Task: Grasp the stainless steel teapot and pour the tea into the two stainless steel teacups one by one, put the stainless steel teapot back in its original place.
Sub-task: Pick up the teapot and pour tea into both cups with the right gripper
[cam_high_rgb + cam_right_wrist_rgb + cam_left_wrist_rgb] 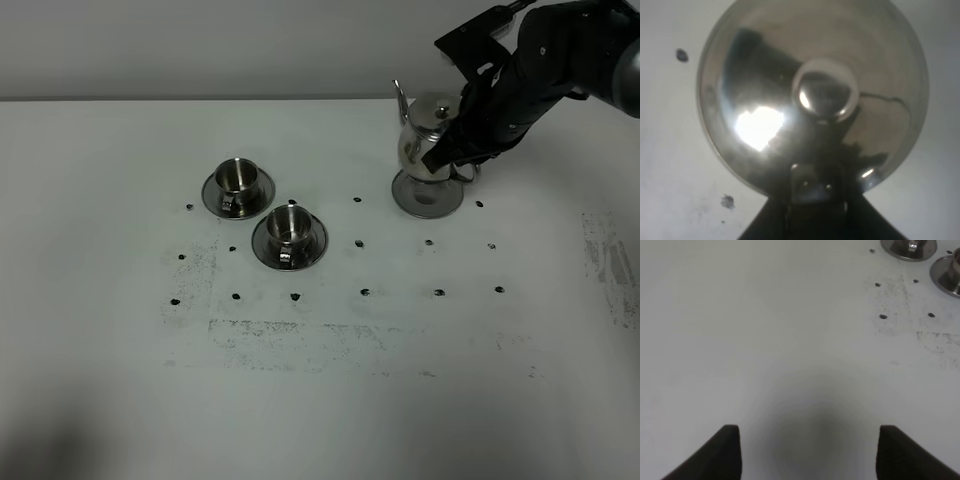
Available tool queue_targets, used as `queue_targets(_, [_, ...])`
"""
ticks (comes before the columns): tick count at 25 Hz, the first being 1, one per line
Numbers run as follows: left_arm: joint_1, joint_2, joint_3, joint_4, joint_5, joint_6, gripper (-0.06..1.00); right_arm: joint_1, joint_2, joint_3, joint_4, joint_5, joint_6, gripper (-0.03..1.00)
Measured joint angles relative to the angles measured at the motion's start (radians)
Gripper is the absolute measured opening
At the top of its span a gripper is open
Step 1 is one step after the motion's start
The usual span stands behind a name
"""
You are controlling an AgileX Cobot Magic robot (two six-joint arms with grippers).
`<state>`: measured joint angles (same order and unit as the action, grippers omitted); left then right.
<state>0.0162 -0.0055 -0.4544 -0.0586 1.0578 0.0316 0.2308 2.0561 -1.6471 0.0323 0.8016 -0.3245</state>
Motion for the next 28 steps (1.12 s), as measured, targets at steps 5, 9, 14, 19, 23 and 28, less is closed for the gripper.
queue_targets(5, [0.000,0.000,0.000,0.000,0.000,0.000,0.56,0.036,-0.011,-0.004,-0.001,-0.001,-0.039,0.20])
queue_targets(9, [0.000,0.000,0.000,0.000,0.000,0.000,0.56,0.090,-0.009,-0.062,0.010,0.025,-0.121,0.20])
queue_targets(14, [0.000,0.000,0.000,0.000,0.000,0.000,0.56,0.140,-0.009,-0.135,-0.006,0.026,-0.211,0.20])
queue_targets(19, [0.000,0.000,0.000,0.000,0.000,0.000,0.56,0.175,0.005,-0.175,-0.026,0.040,-0.307,0.20])
queue_targets(23, [0.000,0.000,0.000,0.000,0.000,0.000,0.56,0.195,0.039,-0.187,-0.032,0.032,-0.381,0.20])
queue_targets(28, [0.000,0.000,0.000,0.000,0.000,0.000,0.56,0.220,0.077,-0.200,-0.058,0.019,-0.501,0.20])
